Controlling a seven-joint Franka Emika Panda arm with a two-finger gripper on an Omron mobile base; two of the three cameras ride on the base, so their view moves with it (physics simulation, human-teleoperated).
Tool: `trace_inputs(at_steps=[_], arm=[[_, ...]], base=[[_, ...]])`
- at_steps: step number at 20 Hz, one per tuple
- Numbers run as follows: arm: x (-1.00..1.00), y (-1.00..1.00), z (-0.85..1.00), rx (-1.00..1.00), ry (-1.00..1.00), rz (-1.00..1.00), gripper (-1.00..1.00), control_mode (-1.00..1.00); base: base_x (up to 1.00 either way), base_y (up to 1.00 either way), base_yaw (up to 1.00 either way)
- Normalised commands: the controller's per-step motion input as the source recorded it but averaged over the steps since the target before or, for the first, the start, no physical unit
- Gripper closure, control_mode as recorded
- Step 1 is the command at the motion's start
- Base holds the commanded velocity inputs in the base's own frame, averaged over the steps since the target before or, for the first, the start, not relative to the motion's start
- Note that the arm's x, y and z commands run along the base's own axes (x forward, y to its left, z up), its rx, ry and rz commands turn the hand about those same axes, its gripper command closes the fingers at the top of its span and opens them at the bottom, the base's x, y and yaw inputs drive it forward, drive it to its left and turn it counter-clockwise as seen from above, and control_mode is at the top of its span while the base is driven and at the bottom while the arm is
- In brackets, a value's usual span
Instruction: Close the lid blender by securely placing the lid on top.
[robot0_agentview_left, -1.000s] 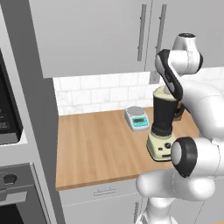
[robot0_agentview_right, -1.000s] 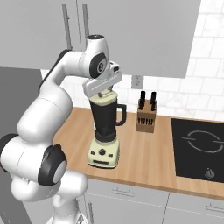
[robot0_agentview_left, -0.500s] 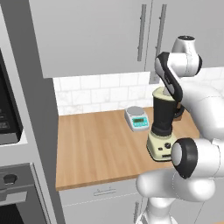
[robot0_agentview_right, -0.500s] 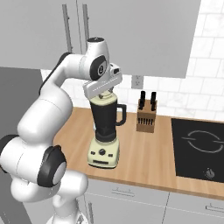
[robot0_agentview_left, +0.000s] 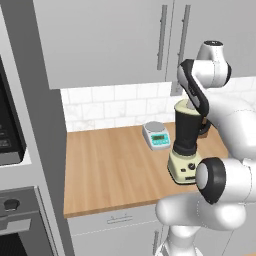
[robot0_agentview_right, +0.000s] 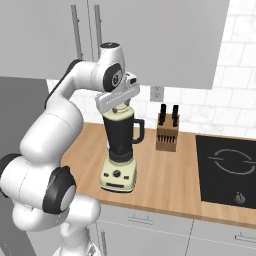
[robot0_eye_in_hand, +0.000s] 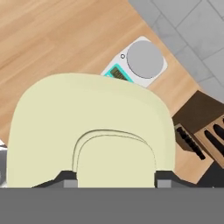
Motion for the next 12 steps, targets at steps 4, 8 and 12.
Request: trace_inputs(at_steps=[4,8,12], arm=[[0.00,0.00,0.00,0.00,-0.02,0.00,-1.00,-1.00],[0.00,0.00,0.00,0.00,-0.05,0.00,-1.00,-1.00],[-0.12,0.00,0.06,0.00,-0.12,0.00,-1.00,-1.00]], base=[[0.00,0.00,0.00],[0.00,0.00,0.00],[0.00,0.00,0.00]])
